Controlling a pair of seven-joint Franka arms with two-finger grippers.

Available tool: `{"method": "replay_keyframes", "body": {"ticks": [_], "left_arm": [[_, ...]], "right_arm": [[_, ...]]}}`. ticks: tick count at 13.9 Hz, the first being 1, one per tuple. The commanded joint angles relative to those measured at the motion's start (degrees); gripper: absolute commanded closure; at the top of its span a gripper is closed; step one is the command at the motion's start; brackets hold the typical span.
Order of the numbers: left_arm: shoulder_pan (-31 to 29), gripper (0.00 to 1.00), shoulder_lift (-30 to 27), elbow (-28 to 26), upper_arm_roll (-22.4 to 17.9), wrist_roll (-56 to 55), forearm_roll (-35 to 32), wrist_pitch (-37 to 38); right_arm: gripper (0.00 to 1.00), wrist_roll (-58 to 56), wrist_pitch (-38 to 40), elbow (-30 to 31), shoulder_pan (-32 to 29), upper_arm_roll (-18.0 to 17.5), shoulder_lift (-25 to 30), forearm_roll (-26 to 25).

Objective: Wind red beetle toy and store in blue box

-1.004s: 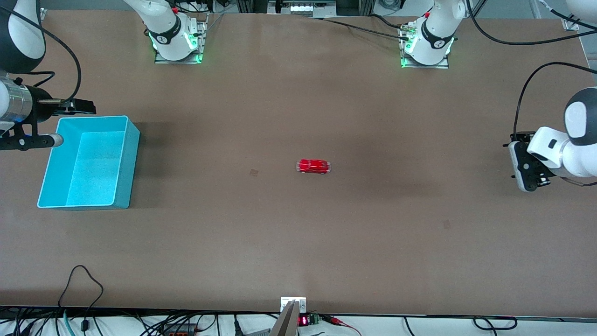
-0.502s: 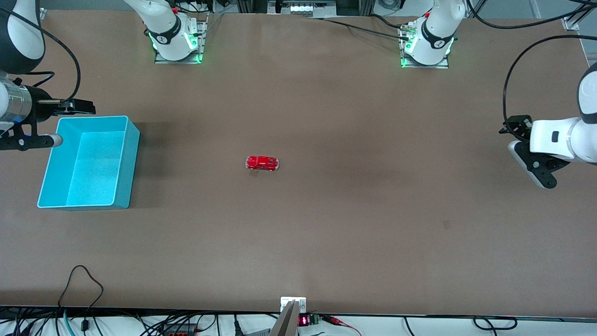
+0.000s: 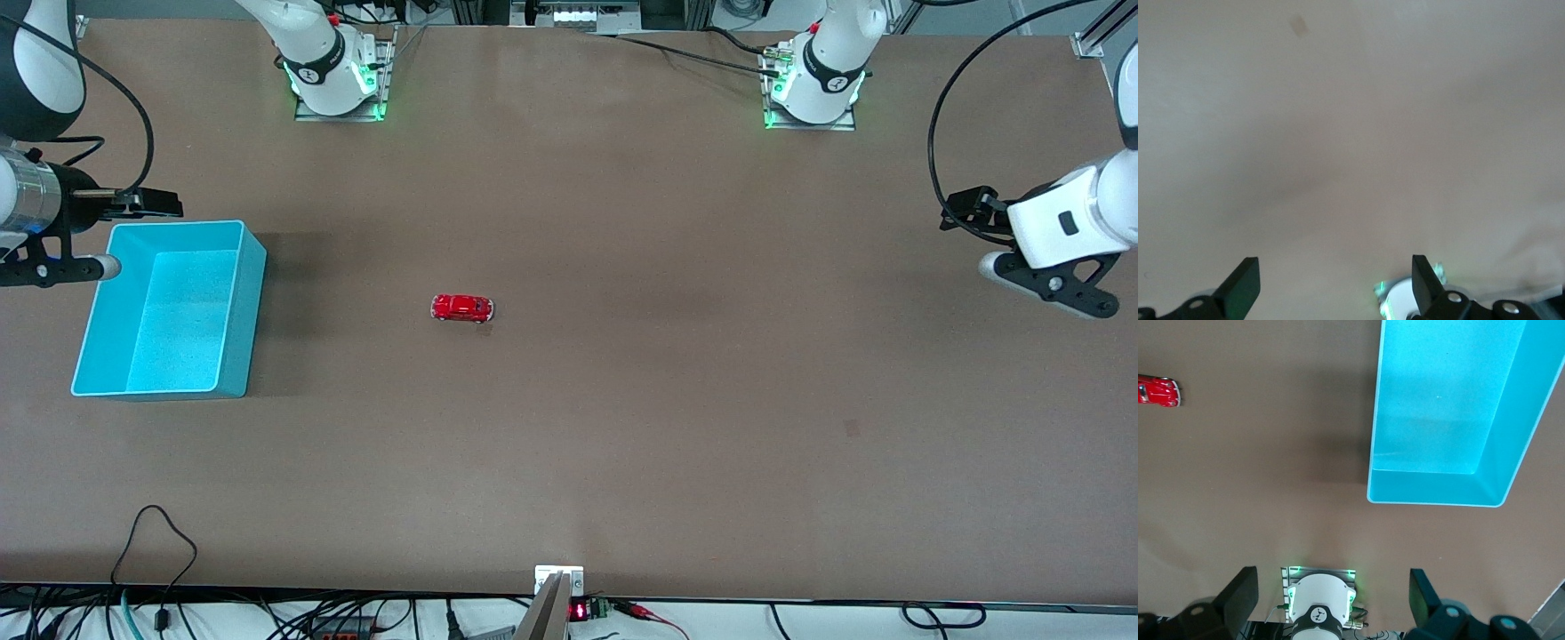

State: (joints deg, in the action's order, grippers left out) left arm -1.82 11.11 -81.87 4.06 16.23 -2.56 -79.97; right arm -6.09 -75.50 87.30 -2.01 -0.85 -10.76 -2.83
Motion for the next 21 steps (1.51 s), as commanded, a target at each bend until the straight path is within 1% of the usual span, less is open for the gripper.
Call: {"method": "replay_keyframes", "body": {"ticks": [1, 2, 3, 4, 5, 6, 7, 8, 9, 10, 11, 12, 13, 14, 16, 17, 18, 20, 21], "left_arm": [[1.7, 0.0, -11.3, -16.8, -2.0, -14.8, 0.1, -17.7], [1.9, 0.0, -14.0, -21.7, -2.1, -22.1, 0.5, -23.4], [2.0, 0.0, -14.6, -23.7, -2.1, -24.8, 0.6, -27.0], [1.9, 0.0, -14.2, -23.6, -2.2, -24.5, 0.8, -28.4], [1.9, 0.0, -14.1, -23.4, -2.0, -23.1, 1.0, -28.0], [2.0, 0.0, -14.4, -23.3, -2.0, -20.0, 1.2, -27.6], [1.9, 0.0, -14.5, -23.2, -1.8, -15.2, 2.5, -26.0], [1.9, 0.0, -14.5, -22.4, -1.7, -12.3, 3.4, -22.2], [1.8, 0.0, -14.2, -20.1, -1.5, -11.3, 3.3, -16.9], [2.1, 0.0, -13.7, -17.6, -1.3, -12.1, 3.2, -13.8], [2.2, 0.0, -13.3, -16.6, -0.9, -12.1, 3.0, -13.0], [2.1, 0.0, -13.3, -16.4, -0.2, -12.1, 3.0, -12.7], [2.2, 0.0, -13.2, -16.2, 0.0, -12.1, 3.0, -12.8], [2.1, 0.0, -13.2, -16.0, 0.0, -12.1, 2.9, -13.2], [2.2, 0.0, -12.1, -14.2, 0.2, -12.2, 2.6, -13.0], [2.0, 0.0, -11.9, -13.9, 0.2, -12.2, 2.6, -12.8], [2.0, 0.0, -11.7, -13.7, 0.2, -12.2, 2.5, -12.9], [2.1, 0.0, -11.3, -12.9, 0.2, -12.5, 2.4, -12.9], [2.1, 0.0, -10.9, -12.7, 0.2, -12.5, 2.0, -13.1]], "right_arm": [[0.0, -1.0, -0.9, 1.8, 0.2, -0.4, 0.4, 3.7], [0.0, -1.5, -1.8, 2.4, 0.4, -0.5, 0.4, 5.2], [0.0, -2.7, -3.0, 3.6, 0.7, -0.6, 0.5, 5.4], [0.0, -5.3, -4.8, 5.1, 1.2, -0.7, 0.7, 5.5], [0.0, -8.4, -10.0, 9.8, 1.7, -0.8, 2.4, 5.4], [0.0, -10.2, -14.8, 15.5, 1.9, -1.5, 5.2, 5.4], [0.0, -13.1, -18.7, 20.1, 2.2, -3.5, 6.4, 5.4], [0.0, -16.5, -21.3, 23.0, 2.4, -6.7, 7.1, 5.0], [0.0, -17.8, -23.9, 24.6, 2.3, -10.9, 7.2, 4.3], [0.0, -18.7, -26.5, 26.2, 2.3, -14.4, 7.2, 3.5], [0.0, -20.8, -29.6, 27.8, 2.3, -17.2, 7.2, 1.9], [0.0, -23.3, -34.0, 30.1, 2.3, -20.9, 7.2, 0.6], [0.0, -24.0, -39.2, 32.8, 2.2, -24.3, 7.2, 0.2], [0.0, -24.3, -45.1, 35.7, 2.3, -26.9, 7.1, -0.8], [0.0, -29.4, -55.9, 40.4, 2.5, -29.1, 5.0, -3.0], [0.0, -32.5, -58.8, 41.4, 2.5, -29.9, 4.3, -3.1], [0.0, -34.8, -59.6, 41.5, 2.5, -30.1, 3.4, -3.1], [0.0, -35.4, -60.3, 41.4, 4.6, -30.1, 1.6, -3.4], [0.0, -35.3, -62.2, 41.3, 5.4, -30.1, 0.0, -3.6]]}}
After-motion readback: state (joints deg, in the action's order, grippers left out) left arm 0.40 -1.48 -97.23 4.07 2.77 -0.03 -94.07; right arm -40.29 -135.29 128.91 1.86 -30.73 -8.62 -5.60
